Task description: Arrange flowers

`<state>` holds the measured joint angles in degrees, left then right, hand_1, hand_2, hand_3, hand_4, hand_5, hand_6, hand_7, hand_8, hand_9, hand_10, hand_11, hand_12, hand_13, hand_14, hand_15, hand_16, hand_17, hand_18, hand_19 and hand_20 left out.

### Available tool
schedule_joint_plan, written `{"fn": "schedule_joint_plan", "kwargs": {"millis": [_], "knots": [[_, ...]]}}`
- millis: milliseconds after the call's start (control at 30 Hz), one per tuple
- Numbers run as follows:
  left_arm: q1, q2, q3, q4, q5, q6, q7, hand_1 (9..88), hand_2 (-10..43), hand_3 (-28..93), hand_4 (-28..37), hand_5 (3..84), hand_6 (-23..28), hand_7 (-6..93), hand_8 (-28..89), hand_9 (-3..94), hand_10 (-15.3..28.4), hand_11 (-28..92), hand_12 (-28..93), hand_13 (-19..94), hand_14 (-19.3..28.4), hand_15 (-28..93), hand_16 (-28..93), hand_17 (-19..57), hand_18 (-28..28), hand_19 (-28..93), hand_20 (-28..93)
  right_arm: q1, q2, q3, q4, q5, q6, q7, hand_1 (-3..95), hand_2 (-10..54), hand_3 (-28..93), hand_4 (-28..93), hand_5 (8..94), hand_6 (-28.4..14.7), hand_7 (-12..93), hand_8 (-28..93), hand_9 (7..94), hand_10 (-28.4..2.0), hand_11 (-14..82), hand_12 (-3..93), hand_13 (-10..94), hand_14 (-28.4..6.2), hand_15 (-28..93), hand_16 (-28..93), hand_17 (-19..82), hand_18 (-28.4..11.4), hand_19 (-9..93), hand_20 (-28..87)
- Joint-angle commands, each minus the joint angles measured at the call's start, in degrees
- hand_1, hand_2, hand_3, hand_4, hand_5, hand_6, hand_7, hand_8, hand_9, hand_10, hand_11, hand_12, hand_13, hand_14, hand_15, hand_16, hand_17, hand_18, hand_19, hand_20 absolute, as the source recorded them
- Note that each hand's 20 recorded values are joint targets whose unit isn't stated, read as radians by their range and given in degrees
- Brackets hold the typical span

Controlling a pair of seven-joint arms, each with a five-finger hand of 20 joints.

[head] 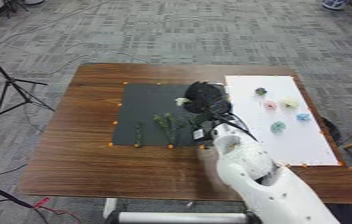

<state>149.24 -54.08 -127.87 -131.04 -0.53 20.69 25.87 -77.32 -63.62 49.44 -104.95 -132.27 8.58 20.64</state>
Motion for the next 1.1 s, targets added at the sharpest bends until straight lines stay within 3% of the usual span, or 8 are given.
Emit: {"fn": "schedule_joint_plan", "kwargs": {"millis": [33,367,633,667,867,900,1000,1100], "knots": [[-0.1,0.32,0.27,0.08,0.13,0.31,0.12,22.2,17.7,70,-28.3,36.5,8.3,8.6,-7,29.4,13.1,13,11,21,13.7,25,-4,-4.7,11.6,24,11,6.3,-6.5,-6.8,5.6,-2.9,-3.1,1.2,58.6,-9.5,71,-28,77.8,-0.9,27,5,76.2,-9.2,7.6,20.1,78,-7.4,71,28,37,-24.1,84,37],[-0.8,1.38,1.51,0.61,0.44,-0.11,-0.31,21.9,17.6,70,-28.3,36.4,8.3,8.7,-7,29.3,12.9,13,11,21,13.6,25,-4,-4.7,11.6,23,11,14.6,-9.1,-15.1,11.9,-3.9,-2.8,2.2,58.3,-9.5,71,-28,77.7,-1.1,27,5,75.9,-9.9,8.0,20.0,78,-7.4,71,28,37,-24.3,84,37],[-2.1,2.08,2.90,1.19,0.23,0.60,0.19,21.9,17.4,70,-28.3,36.4,8.3,8.6,-7,29.3,13.0,13,11,21,13.5,24,-4,-4.7,11.6,23,11,18.1,-11.4,-18.6,14.3,-4.5,-3.2,0.3,58.3,-9.5,71,-28,77.6,-1.2,27,4,75.5,-10.0,8.3,19.6,78,-7.3,70,28,37,-24.2,84,37],[-1.3,1.82,2.80,0.88,0.17,0.31,0.47,22.0,17.4,70,-28.3,36.4,8.3,8.6,-7,29.3,13.1,13,11,21,13.6,25,-3,-4.7,11.6,23,11,18.3,-11.1,-19.4,13.6,-4.4,-3.2,0.4,58.3,-9.5,71,-28,77.5,-1.1,27,4,75.5,-10.1,8.3,19.6,78,-7.3,70,28,37,-24.2,84,37],[-1.5,2.31,3.03,0.80,0.11,0.28,0.48,22.0,17.5,70,-28.3,36.5,8.3,8.6,-7,29.4,13.1,13,11,21,13.6,25,-4,-4.7,11.6,23,11,17.6,-10.5,-22.5,10.6,-5.3,-2.9,0.7,58.0,-9.5,71,-28,77.1,-1.1,27,4,75.0,-10.8,9.0,19.1,78,-7.3,70,28,37,-24.3,84,37],[-0.1,1.86,2.51,0.00,0.04,-0.28,0.84,22.0,17.5,70,-28.3,36.5,8.3,8.6,-7,29.3,13.1,13,11,21,13.5,25,-4,-4.7,11.5,23,11,17.7,-9.6,-23.9,9.1,-5.0,-2.6,1.9,58.0,-9.5,71,-28,77.0,-1.1,27,4,75.0,-10.8,9.1,19.1,78,-7.4,70,28,37,-24.3,84,37],[-1.4,2.34,3.46,0.62,0.18,-0.09,0.60,22.0,17.5,70,-28.3,36.4,8.4,8.6,-7,29.3,13.0,13,11,21,13.5,25,-4,-4.7,11.5,23,11,16.7,-10.3,-23.4,9.7,-4.2,-3.9,0.8,57.8,-9.5,71,-28,76.7,-1.1,27,4,74.9,-10.9,9.3,19.0,78,-7.4,70,28,37,-24.4,84,37],[-1.2,2.57,3.80,0.77,0.28,-0.51,0.24,22.1,17.6,70,-28.3,36.4,8.3,8.7,-7,29.3,13.0,13,11,21,13.5,25,-4,-4.7,11.5,23,11,16.3,-10.0,-23.8,9.7,-3.9,-4.0,1.5,57.7,-9.5,71,-28,76.7,-1.1,27,4,74.9,-11.0,9.5,18.9,78,-7.4,70,28,37,-24.4,84,37]]}}
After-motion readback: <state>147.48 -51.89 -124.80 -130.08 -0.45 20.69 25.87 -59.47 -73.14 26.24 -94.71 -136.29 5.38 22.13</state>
